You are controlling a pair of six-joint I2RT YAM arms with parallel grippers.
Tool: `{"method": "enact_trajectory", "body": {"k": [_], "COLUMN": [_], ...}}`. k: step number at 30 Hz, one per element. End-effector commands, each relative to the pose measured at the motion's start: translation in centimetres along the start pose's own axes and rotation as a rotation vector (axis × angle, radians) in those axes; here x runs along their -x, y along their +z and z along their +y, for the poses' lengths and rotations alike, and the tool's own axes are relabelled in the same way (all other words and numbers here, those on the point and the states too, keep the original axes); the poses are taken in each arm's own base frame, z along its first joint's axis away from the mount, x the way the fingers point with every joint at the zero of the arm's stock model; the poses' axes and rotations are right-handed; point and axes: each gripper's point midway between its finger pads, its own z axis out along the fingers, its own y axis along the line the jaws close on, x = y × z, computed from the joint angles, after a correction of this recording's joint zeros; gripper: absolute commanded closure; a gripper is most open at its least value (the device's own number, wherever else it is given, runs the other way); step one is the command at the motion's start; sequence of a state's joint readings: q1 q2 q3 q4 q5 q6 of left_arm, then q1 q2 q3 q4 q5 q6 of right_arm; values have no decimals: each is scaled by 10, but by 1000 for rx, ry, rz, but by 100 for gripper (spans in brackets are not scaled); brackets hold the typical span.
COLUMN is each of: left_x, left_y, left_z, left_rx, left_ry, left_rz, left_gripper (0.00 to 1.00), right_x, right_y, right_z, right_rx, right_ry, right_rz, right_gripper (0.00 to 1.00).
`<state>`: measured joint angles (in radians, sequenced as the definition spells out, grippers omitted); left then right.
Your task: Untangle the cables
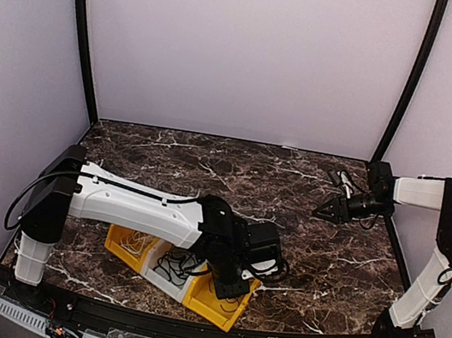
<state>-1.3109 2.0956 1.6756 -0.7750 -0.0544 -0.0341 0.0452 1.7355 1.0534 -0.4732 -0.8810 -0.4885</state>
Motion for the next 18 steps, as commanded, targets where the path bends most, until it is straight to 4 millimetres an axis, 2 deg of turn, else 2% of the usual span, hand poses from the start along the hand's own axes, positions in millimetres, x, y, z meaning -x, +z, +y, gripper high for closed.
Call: {"method": "enact_trajectory", "body": {"k": [1,4,6,9,11,14,18], "left_x": [21,30,28,17,17,32,52], "left_y": [-33,-55,-67,-83,-96,-123,-150], "left_z": [17,20,16,20,30,44,74], "left_rx": [71,87,60,58,59,42,52], "left_ry": [-54,-45,-20,-14,-41,-114,-267], "left_rz": [-106,-149,-145,-118,-147,-286,-471], "left_gripper": [74,66,63,57,55,53,50], "right_x": [17,24,26,30,35,38,33], "right_y": [-4,1,9,23,32,44,59], "right_z": [-1,0,4,9,8,2,-20], "right_rx": [-45,-67,-60,-63,-76,-92,-150], "right_ry": [-77,-104,-117,-146,-153,-137,-100], "right_rz": [0,30,65,125,153,201,290], "right_gripper": [44,44,45,46,46,48,52]}}
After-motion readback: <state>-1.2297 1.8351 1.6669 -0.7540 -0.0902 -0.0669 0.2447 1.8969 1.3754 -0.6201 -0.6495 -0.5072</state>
